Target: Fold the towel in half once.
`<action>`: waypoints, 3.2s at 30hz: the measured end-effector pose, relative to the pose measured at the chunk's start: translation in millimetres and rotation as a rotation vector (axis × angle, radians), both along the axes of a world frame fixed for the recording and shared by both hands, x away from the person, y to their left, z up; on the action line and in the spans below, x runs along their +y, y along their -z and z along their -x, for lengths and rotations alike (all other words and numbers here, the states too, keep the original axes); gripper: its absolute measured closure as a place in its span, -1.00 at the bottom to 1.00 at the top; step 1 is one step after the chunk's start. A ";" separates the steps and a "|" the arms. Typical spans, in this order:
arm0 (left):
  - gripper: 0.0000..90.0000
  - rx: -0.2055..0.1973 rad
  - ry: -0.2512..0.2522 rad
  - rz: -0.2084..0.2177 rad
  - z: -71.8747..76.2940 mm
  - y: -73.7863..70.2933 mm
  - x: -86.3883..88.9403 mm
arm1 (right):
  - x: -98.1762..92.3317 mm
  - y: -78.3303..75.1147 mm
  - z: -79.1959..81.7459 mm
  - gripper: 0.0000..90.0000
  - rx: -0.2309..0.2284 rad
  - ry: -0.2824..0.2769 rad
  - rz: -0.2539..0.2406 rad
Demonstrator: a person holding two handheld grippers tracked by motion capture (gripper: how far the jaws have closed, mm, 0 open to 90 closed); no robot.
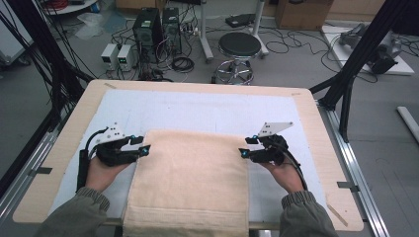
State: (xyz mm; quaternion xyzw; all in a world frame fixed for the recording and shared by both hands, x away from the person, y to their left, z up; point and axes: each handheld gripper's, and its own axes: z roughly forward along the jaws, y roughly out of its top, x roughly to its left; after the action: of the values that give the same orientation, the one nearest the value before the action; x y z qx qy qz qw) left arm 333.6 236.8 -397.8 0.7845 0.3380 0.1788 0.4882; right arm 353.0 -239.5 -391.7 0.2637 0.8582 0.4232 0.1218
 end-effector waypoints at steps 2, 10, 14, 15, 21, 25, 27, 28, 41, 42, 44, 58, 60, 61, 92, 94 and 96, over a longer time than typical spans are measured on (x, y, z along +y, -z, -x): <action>0.22 0.007 -0.022 0.015 -7.7 1.8 0.0 | -0.2 1.0 -5.8 0.07 -0.004 0.015 0.005; 0.24 0.088 -0.137 -0.014 -57.2 25.3 -4.2 | -0.2 25.2 -44.3 0.04 0.027 0.082 0.015; 0.19 0.147 -0.166 -0.037 -64.2 35.9 -1.2 | 1.2 36.1 -51.0 0.03 0.052 0.089 0.037; 0.18 0.158 -0.162 -0.043 -64.9 38.1 -2.0 | 1.9 37.8 -51.4 0.02 0.071 0.092 0.040; 0.13 0.217 -0.160 -0.064 -66.8 45.5 -7.3 | 6.7 45.4 -54.1 0.06 0.114 0.100 0.061; 0.20 0.215 -0.169 -0.073 -66.2 45.1 -8.0 | 8.3 45.1 -53.7 0.25 0.123 0.083 0.063; 0.29 0.214 -0.182 -0.076 -66.2 45.1 -9.4 | 11.2 45.2 -53.1 0.47 0.132 0.065 0.064; 0.33 0.214 -0.182 -0.076 -66.2 45.1 -9.4 | 11.2 45.2 -53.1 0.47 0.132 0.065 0.064; 0.86 0.178 -0.185 -0.081 -74.9 42.4 -15.5 | 11.9 41.9 -60.0 0.82 0.129 0.063 0.043; 0.87 0.157 -0.203 -0.075 -77.3 41.0 -17.1 | 13.4 38.8 -63.8 0.82 0.123 0.068 0.053; 0.87 0.152 -0.221 -0.079 -85.4 38.0 -18.0 | 16.3 31.7 -71.8 0.82 0.090 0.075 0.061; 0.56 0.120 -0.266 -0.060 -129.8 26.3 -12.2 | 21.3 13.5 -126.5 0.19 0.060 0.226 0.036; 0.44 0.137 -0.249 -0.048 -126.9 25.8 -6.5 | 17.8 18.4 -123.3 0.12 0.094 0.214 0.042; 0.41 0.131 -0.243 -0.037 -124.0 24.7 -4.7 | 15.1 19.2 -120.0 0.11 0.086 0.211 0.041; 0.08 0.003 0.170 -0.089 57.4 16.1 -1.7 | 1.6 24.4 98.6 0.17 0.026 -0.277 0.012; 0.08 0.006 0.196 -0.097 63.6 18.1 -4.5 | -1.2 28.4 103.7 0.27 0.039 -0.297 0.019; 0.09 0.022 0.236 -0.118 69.1 23.2 -8.5 | -2.2 31.6 104.7 0.36 0.061 -0.293 0.030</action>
State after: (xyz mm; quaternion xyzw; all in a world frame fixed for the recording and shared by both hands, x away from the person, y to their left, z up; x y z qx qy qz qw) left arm 264.5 228.3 -421.0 0.8481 0.2376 0.1309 0.4551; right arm 248.3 -241.7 -423.3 0.1464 0.8970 0.4155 0.0365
